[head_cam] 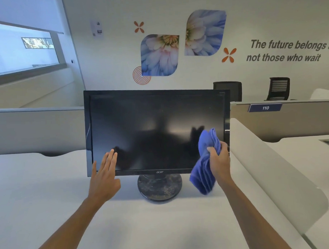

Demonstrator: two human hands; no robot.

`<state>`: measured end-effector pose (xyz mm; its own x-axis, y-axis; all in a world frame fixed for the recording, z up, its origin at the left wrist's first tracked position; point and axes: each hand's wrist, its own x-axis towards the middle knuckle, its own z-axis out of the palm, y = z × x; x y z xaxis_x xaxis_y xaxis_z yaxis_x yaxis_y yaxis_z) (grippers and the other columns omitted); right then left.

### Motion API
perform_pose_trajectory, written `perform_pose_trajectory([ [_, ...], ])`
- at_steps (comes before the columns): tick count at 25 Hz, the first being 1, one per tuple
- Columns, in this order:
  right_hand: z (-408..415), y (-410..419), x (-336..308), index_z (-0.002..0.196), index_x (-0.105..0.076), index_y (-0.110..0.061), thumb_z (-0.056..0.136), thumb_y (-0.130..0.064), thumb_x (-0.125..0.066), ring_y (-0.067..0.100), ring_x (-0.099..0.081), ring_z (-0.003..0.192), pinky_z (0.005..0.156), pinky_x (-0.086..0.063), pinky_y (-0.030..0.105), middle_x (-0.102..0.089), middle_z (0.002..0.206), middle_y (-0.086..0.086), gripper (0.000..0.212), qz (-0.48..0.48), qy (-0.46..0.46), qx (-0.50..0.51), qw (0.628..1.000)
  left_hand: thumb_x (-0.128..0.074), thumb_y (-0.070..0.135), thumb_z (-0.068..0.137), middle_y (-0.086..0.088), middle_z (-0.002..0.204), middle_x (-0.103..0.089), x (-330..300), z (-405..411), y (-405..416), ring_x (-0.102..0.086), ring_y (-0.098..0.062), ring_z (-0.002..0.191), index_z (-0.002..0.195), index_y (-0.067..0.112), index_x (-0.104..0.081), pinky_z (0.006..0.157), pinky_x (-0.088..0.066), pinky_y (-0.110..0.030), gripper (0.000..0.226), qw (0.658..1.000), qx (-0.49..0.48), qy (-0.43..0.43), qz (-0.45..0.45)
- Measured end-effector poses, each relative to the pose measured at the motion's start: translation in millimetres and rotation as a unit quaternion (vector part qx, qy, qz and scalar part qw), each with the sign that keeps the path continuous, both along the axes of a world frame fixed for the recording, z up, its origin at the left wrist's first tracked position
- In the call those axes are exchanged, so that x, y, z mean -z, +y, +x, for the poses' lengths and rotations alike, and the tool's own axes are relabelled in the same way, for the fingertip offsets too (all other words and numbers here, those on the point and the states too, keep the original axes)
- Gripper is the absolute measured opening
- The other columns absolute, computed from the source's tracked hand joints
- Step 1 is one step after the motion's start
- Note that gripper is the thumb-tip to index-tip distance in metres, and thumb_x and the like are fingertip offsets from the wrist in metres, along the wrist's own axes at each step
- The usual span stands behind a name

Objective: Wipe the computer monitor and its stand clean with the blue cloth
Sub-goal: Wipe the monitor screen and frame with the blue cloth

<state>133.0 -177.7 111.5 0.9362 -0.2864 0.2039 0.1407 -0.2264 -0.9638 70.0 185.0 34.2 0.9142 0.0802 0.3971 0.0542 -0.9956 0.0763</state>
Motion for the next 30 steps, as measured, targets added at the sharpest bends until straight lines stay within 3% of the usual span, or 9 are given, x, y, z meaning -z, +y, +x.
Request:
perform_pose_trajectory([
  [2, 12, 23, -29, 0.108, -0.059, -0.018, 0.093, -0.023, -0.054, 0.021, -0.065, 0.091, 0.085, -0.051, 0.037, -0.066, 0.103, 0.006, 0.016, 0.264, 0.048, -0.078, 0.960, -0.066, 0.008, 0.068, -0.011, 0.157, -0.024, -19, 7, 9, -0.022, -0.032, 0.144, 0.147, 0.009, -0.028, 0.113, -0.019, -0.060, 0.089, 1.000, -0.002, -0.023, -0.001],
  [4, 13, 44, -53, 0.091, -0.062, -0.017, 0.094, -0.032, -0.052, 0.017, -0.069, 0.079, 0.081, -0.051, 0.036, -0.069, 0.087, 0.003, 0.018, 0.460, 0.083, -0.156, 0.870, -0.067, 0.008, 0.068, -0.011, 0.158, -0.022, -37, 16, 20, -0.020, -0.031, 0.145, 0.148, 0.007, -0.026, 0.113, -0.019, -0.059, 0.090, 0.999, -0.007, -0.036, 0.005],
  [6, 5, 60, -68, 0.090, -0.064, -0.020, 0.085, -0.047, -0.063, 0.015, -0.071, 0.079, 0.089, -0.052, 0.041, -0.073, 0.080, -0.001, 0.027, 0.511, 0.045, -0.202, 0.834, -0.067, 0.010, 0.068, -0.011, 0.158, -0.020, -50, 24, 30, -0.019, -0.030, 0.145, 0.149, 0.007, -0.025, 0.113, -0.021, -0.059, 0.091, 0.999, -0.007, -0.043, 0.014],
  [10, 0, 96, -96, 0.113, -0.061, -0.014, 0.042, -0.052, -0.091, 0.033, -0.056, 0.120, 0.101, -0.043, 0.057, -0.062, 0.120, 0.012, 0.086, 0.565, 0.003, -0.318, 0.762, -0.067, 0.010, 0.067, -0.011, 0.159, -0.019, -69, 33, 46, -0.020, -0.030, 0.145, 0.149, 0.007, -0.025, 0.111, -0.022, -0.059, 0.092, 0.998, -0.011, -0.051, 0.026],
  [14, 30, 148, -133, 0.113, -0.062, -0.017, 0.077, -0.020, -0.067, 0.031, -0.063, 0.095, 0.093, -0.050, 0.049, -0.067, 0.100, 0.012, 0.037, 0.511, 0.040, -0.321, 0.796, -0.064, 0.012, 0.067, -0.013, 0.160, -0.012, -92, 45, 69, -0.016, -0.030, 0.146, 0.150, 0.006, -0.018, 0.112, -0.019, -0.058, 0.095, 0.997, -0.043, -0.066, 0.013],
  [17, 50, 187, -165, 0.099, -0.060, -0.012, 0.072, -0.012, -0.063, 0.026, -0.057, 0.071, 0.074, -0.053, 0.035, -0.059, 0.071, 0.008, 0.026, 0.404, 0.034, -0.284, 0.869, -0.059, 0.013, 0.066, -0.015, 0.160, -0.007, -104, 52, 79, -0.014, -0.032, 0.146, 0.151, 0.005, -0.011, 0.113, -0.020, -0.056, 0.097, 0.997, -0.049, -0.067, 0.001],
  [22, 78, 259, -200, 0.114, -0.061, -0.016, 0.080, 0.006, -0.045, 0.013, -0.055, 0.068, 0.063, -0.046, 0.024, -0.061, 0.085, 0.002, 0.043, 0.090, -0.122, -0.292, 0.944, -0.056, 0.014, 0.071, -0.008, 0.161, 0.006, -113, 65, 93, -0.001, -0.026, 0.148, 0.152, 0.009, -0.001, 0.117, -0.017, -0.051, 0.098, 0.997, -0.032, -0.062, -0.027],
  [25, 101, 304, -209, 0.128, -0.057, -0.019, 0.079, -0.001, -0.048, 0.017, -0.060, 0.095, 0.080, -0.047, 0.028, -0.064, 0.110, 0.001, 0.053, -0.163, -0.200, -0.277, 0.925, -0.056, 0.014, 0.072, -0.007, 0.161, 0.010, -108, 69, 95, 0.002, -0.024, 0.148, 0.152, 0.010, 0.000, 0.118, -0.016, -0.049, 0.098, 0.997, -0.024, -0.062, -0.050],
  [30, 112, 363, -194, 0.142, -0.042, -0.029, 0.087, -0.015, -0.047, 0.030, -0.042, 0.125, 0.100, -0.039, 0.049, -0.048, 0.139, -0.003, 0.057, -0.500, -0.206, -0.260, 0.800, -0.055, 0.014, 0.072, -0.007, 0.161, 0.011, -99, 73, 94, 0.003, -0.024, 0.148, 0.152, 0.009, 0.003, 0.118, -0.017, -0.048, 0.099, 0.995, -0.017, -0.068, -0.073],
])
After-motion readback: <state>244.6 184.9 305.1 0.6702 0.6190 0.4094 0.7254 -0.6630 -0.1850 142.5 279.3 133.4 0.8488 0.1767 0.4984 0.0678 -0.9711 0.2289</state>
